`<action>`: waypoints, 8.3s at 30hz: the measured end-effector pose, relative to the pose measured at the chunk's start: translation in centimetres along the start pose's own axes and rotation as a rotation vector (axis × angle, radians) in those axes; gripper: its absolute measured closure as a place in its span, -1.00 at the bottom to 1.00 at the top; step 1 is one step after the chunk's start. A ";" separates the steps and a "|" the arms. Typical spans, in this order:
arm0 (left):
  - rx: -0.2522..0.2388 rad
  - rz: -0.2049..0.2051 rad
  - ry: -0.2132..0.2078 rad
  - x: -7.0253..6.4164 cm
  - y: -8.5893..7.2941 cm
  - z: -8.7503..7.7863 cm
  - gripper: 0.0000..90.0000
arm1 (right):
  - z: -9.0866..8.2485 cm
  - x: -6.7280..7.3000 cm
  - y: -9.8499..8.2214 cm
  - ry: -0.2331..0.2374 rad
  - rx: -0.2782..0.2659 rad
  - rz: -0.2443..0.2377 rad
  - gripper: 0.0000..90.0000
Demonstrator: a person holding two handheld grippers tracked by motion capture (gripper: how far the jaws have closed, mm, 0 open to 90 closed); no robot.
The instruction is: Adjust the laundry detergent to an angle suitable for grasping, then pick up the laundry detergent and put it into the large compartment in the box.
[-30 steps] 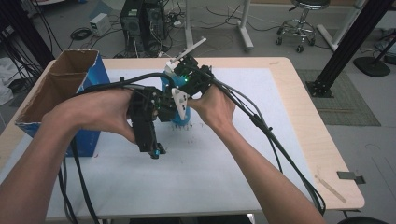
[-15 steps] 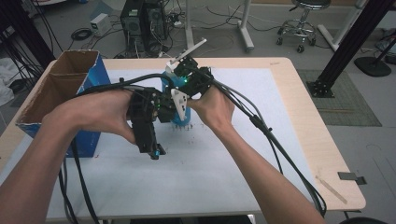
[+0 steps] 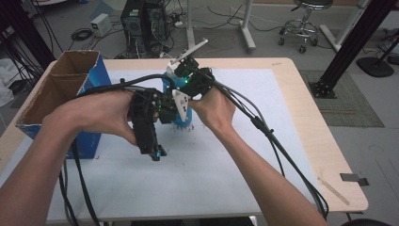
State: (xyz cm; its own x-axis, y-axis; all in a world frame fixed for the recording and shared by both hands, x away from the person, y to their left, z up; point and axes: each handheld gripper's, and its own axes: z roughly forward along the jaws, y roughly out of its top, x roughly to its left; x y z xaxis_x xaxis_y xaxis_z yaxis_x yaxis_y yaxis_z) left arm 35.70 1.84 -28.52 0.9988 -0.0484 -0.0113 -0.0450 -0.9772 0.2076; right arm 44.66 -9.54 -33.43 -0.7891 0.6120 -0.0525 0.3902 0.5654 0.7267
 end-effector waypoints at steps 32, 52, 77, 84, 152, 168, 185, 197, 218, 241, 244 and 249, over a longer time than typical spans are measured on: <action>-0.010 -0.018 -0.002 0.0 -0.6 0.1 -0.66 | -0.3 0.1 -0.1 0.016 -0.045 0.009 -0.10; -0.026 -0.036 0.003 -0.1 -1.4 -0.5 -0.66 | -3.9 -1.2 -1.5 0.105 -0.059 -0.140 -0.10; -0.024 -0.049 0.001 -0.2 -1.9 -0.7 -0.66 | -6.3 -2.5 -5.6 0.477 -0.157 -0.334 -0.10; -0.022 -0.052 0.000 -0.2 -1.9 -0.6 -0.66 | -6.3 -2.2 -6.6 0.541 -0.182 -0.351 -0.10; -0.025 -0.054 -0.006 -0.1 -2.0 -0.1 -0.66 | -7.0 -3.0 -8.4 0.571 -0.139 -0.410 -0.29; -0.011 -0.053 -0.007 0.0 -1.9 0.1 -0.66 | -8.2 -3.2 -8.4 0.535 -0.070 -0.411 -0.49; -0.014 -0.059 -0.010 0.1 -2.0 0.2 -0.66 | -11.9 -4.3 -8.6 0.419 0.055 -0.471 -0.51; -0.011 -0.061 -0.011 0.2 -2.2 0.2 -0.66 | -14.9 -5.4 -7.9 0.323 0.214 -0.520 -0.71; 0.015 -0.087 -0.018 1.0 -2.6 0.7 -0.66 | -18.5 -7.4 -5.7 0.197 0.575 -0.614 -0.71; 0.014 -0.093 0.005 0.9 -2.9 0.2 -0.66 | -18.7 -7.4 -4.6 0.180 0.642 -0.643 -0.71; 0.012 -0.094 0.011 0.9 -2.9 0.1 -0.66 | -18.7 -7.4 -4.6 0.174 0.639 -0.638 -0.71; 0.002 -0.101 0.027 0.8 -2.8 0.0 -0.66 | -18.9 -7.1 -4.6 0.176 0.625 -0.643 -0.71</action>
State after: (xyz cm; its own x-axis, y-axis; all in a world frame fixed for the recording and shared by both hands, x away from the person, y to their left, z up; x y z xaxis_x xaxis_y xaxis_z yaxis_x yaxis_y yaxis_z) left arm 36.62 4.55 -29.10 0.9984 0.0559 -0.0056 0.0558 -0.9773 0.2044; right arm 39.52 -26.97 -23.47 -0.9842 0.0117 -0.1767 -0.0038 0.9962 0.0872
